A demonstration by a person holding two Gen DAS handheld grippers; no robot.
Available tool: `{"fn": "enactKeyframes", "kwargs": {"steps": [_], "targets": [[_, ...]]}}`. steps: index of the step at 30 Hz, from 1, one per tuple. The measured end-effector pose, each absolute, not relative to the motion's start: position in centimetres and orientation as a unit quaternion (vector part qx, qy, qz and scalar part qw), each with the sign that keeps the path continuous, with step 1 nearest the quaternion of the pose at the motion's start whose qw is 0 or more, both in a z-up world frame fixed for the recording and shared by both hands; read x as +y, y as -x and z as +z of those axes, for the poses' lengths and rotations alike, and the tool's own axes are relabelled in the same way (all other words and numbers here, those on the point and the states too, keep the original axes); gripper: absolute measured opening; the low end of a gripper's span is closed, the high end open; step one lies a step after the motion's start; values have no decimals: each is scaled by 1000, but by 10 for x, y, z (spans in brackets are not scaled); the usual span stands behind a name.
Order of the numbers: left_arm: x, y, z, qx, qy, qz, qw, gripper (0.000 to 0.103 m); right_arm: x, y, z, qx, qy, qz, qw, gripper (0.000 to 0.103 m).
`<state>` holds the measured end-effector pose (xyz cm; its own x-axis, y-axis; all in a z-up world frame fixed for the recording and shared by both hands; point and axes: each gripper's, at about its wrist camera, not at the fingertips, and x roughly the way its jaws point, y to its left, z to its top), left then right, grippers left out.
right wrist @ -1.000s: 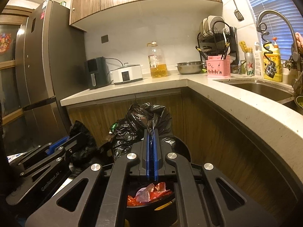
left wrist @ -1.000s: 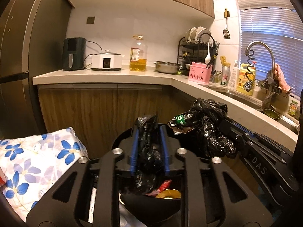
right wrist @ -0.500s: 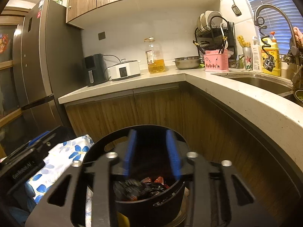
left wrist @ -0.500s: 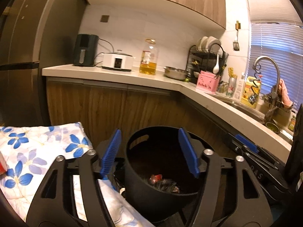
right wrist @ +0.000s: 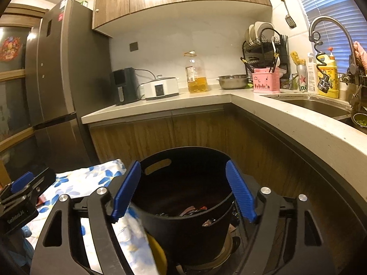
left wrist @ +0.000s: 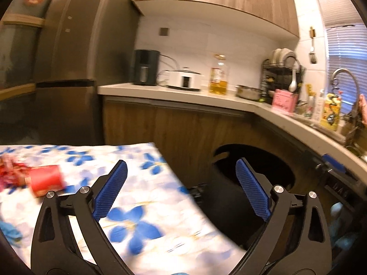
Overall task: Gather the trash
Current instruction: 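Move both tools back over the remaining trash on the table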
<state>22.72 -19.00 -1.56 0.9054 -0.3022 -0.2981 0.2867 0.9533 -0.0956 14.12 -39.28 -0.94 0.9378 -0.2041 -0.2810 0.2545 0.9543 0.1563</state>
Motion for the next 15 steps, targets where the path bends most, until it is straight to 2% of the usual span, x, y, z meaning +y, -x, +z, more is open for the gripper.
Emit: {"fn": "enactKeyframes", "kwargs": {"steps": [15], "targets": [[-24, -177, -35, 154, 24, 88, 984, 94, -287, -136, -7, 139, -80, -17, 987, 78]]}}
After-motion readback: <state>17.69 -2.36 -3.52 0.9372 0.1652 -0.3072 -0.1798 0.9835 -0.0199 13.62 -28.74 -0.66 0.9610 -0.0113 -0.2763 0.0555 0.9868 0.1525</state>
